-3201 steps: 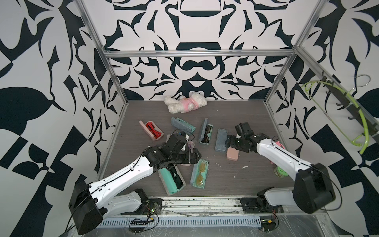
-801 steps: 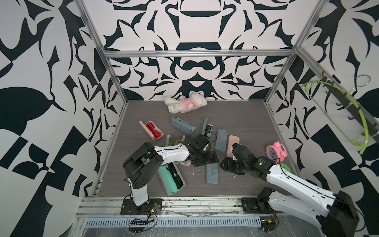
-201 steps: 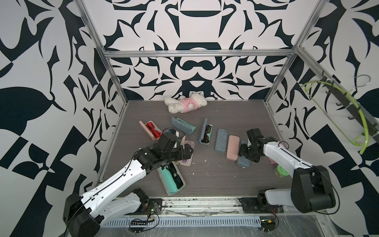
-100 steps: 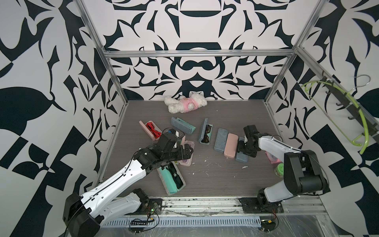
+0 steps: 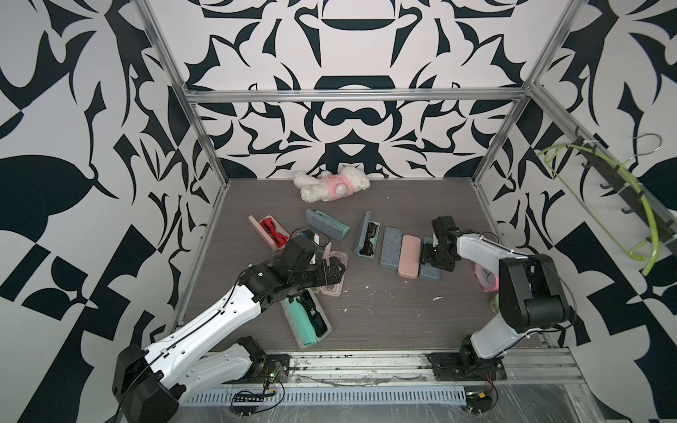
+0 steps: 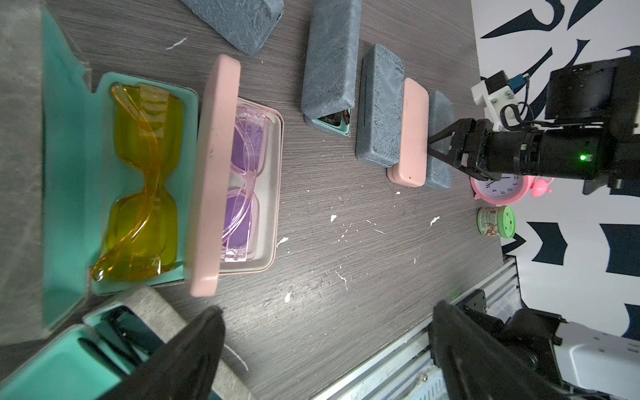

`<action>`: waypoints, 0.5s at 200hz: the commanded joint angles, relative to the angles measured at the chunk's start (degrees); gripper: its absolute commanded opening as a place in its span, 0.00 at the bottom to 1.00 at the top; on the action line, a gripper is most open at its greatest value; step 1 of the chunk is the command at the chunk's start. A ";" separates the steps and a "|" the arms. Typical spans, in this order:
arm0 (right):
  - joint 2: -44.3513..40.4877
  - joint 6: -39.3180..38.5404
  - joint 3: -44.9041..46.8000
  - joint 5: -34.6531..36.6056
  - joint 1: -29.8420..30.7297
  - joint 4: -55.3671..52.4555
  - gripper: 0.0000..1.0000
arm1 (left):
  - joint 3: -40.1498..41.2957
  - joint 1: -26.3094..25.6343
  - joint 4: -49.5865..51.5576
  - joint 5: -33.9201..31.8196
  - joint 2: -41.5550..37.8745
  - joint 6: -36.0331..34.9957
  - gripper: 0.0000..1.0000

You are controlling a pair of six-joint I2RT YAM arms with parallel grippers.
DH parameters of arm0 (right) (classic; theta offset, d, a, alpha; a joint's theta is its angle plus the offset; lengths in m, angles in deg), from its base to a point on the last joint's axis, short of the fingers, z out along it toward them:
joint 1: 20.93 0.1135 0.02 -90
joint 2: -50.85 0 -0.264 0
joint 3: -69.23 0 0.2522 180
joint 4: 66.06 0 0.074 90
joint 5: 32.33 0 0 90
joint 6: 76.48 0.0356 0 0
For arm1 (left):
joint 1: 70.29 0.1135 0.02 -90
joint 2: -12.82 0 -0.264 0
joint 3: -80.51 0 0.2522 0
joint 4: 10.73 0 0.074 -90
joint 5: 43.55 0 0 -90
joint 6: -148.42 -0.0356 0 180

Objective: Close the glasses case
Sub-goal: Adjust the glasses case at the center of the board.

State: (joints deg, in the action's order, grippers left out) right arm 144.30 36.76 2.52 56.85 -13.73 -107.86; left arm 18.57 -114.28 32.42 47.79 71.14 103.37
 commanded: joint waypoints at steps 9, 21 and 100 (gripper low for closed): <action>-1.09 -1.45 -2.57 -1.44 0.19 1.62 0.77 | 0.77 0.22 -1.61 1.18 1.08 -0.21 0.99; -1.52 -1.65 -2.86 -2.27 0.25 1.56 0.81 | 0.48 0.22 -1.70 1.46 1.48 -0.21 0.99; -5.27 -1.78 -3.69 -5.64 -0.56 -0.43 0.89 | -2.75 0.17 -2.67 3.65 6.17 -0.91 0.99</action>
State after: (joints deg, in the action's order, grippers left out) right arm 142.36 35.56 0.97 53.35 -13.84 -107.88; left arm 18.22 -114.28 30.62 49.32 75.03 103.35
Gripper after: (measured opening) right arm 0.891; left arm 0.993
